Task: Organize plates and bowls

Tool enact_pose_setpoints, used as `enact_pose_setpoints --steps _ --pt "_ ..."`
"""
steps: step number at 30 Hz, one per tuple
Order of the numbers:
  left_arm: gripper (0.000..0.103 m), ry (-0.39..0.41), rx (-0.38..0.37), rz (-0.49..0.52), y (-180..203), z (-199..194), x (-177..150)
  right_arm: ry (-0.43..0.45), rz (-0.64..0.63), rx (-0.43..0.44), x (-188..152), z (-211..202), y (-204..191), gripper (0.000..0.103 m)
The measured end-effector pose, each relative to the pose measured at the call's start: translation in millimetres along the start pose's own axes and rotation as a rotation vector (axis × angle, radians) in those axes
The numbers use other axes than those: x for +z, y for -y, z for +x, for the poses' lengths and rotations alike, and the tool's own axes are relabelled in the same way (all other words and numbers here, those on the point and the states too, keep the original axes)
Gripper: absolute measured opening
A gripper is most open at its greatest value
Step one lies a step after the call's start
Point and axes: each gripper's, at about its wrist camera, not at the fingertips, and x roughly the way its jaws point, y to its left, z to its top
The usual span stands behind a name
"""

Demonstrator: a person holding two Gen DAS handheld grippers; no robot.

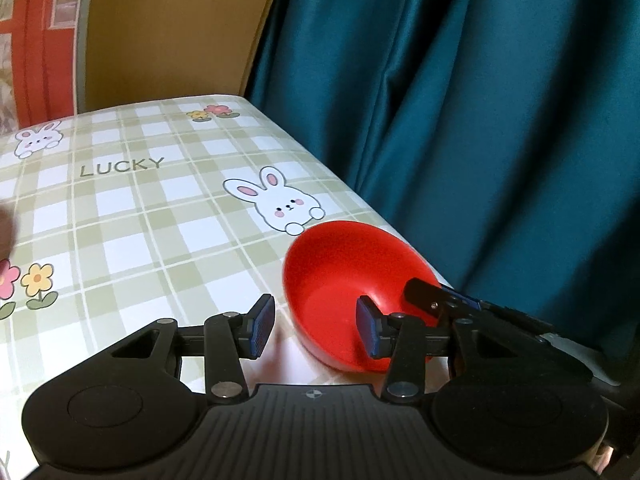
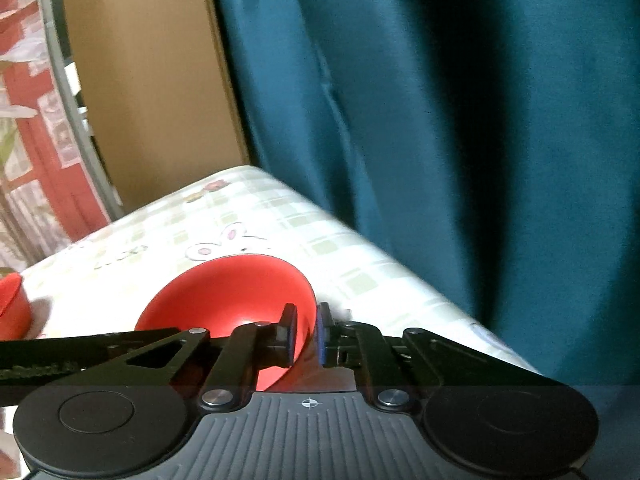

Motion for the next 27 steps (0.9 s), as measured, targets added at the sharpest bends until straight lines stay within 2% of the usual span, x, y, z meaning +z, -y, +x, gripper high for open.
enact_pose_setpoints --steps 4,6,11,20,27 --pt "0.045 0.003 0.021 -0.02 -6.2 -0.1 -0.1 -0.007 -0.012 0.035 0.0 -6.8 -10.9 0.009" --pt "0.04 0.008 0.033 -0.038 -12.1 -2.2 -1.4 -0.012 -0.016 0.048 2.1 -6.4 -16.0 0.009" --pt "0.039 0.036 0.053 -0.068 -25.7 -20.2 -2.1 -0.015 -0.043 0.091 7.3 -20.8 -33.8 0.009" --pt "0.039 0.129 0.112 -0.103 -54.1 -69.8 4.7 -0.006 -0.095 0.184 22.6 -36.4 -86.2 0.01" --pt "0.039 0.226 0.159 -0.11 -70.9 -122.0 21.1 0.05 -0.121 0.287 51.9 -59.7 -137.7 0.01"
